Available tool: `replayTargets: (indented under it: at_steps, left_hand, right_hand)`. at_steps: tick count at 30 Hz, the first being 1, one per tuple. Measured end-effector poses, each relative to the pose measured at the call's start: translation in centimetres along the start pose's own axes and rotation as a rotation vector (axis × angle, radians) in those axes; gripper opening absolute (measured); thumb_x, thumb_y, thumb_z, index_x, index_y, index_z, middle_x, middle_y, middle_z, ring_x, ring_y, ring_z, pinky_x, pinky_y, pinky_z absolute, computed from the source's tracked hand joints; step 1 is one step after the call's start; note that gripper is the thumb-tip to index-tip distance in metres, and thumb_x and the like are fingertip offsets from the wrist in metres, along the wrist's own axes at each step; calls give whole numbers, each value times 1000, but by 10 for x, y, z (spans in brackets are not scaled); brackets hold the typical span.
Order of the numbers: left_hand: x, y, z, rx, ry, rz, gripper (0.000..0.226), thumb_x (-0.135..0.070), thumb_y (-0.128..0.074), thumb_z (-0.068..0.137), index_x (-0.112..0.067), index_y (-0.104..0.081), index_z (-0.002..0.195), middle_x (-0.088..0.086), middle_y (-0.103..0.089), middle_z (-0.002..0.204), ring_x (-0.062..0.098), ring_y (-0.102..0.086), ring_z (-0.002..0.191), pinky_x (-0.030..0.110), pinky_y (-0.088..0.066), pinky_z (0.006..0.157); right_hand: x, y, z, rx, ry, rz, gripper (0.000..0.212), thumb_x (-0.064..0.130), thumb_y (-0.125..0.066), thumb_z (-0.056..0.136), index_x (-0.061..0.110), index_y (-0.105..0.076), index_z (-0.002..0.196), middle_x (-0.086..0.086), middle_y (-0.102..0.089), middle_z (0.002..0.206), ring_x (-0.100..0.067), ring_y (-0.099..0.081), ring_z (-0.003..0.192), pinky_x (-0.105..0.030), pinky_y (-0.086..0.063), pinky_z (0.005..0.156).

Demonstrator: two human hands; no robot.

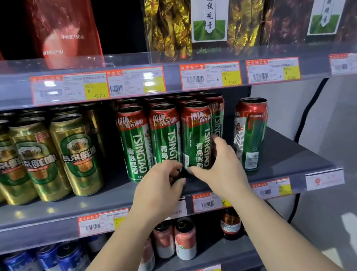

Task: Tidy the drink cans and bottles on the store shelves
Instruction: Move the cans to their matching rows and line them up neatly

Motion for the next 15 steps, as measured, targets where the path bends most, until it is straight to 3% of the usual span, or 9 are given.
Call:
replayTargets:
  at_steps: [3,5,7,9,11,15]
  left_hand:
    - [-20,-4,-2,38,-123,-15,32,-22,-65,88,-26,-63,119,-13,-63,99,8,-58,90,27,-48,83]
    - [-35,-15,1,107,-188,6,35,-24,-61,90,-28,-60,125,-13,-65,109,8,-59,99,22,-45,85]
    - [-45,-27,5,168,-197,37,39,-25,-57,93,-29,-55,132,-11,-63,123,10,-57,110,21,-43,90]
    - [-47,-36,9,198,-161,45,39,-24,-54,95,-27,-53,134,-9,-62,128,12,-57,115,26,-45,94]
    - [-45,-40,10,188,-118,15,37,-20,-54,94,-26,-55,131,-10,-65,124,10,-58,113,28,-47,94]
    - [-43,-41,12,149,-98,5,34,-19,-55,93,-26,-59,126,-13,-66,118,8,-60,109,29,-48,93]
  right_hand:
    - [-6,51,-22,-415,144,102,67,51,-73,69,34,-43,126,17,-46,114,-7,-49,108,-26,-42,88]
    - [-35,81,-19,-511,60,78,72,47,-74,69,31,-41,131,12,-49,120,-14,-49,116,-32,-42,94]
    - [-71,86,3,-235,-150,-26,92,43,-80,69,26,-30,144,1,-48,140,-22,-47,127,-40,-42,98]
    - [-88,76,16,22,-250,-82,89,46,-83,66,22,-37,138,-1,-54,137,-20,-56,112,-35,-47,84]
    - [-85,70,23,57,-233,-89,73,53,-83,57,25,-47,114,1,-62,118,-12,-59,92,-34,-48,72]
    - [-75,54,34,51,-211,-108,78,62,-82,50,26,-43,108,4,-57,110,-19,-57,96,-38,-50,80]
Point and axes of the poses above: each hand's wrist, its own z-axis towards the middle knuckle, its own y-axis out of the back of the hand, x = y × z, the point moved 7 cm from there along z, towards the middle knuckle
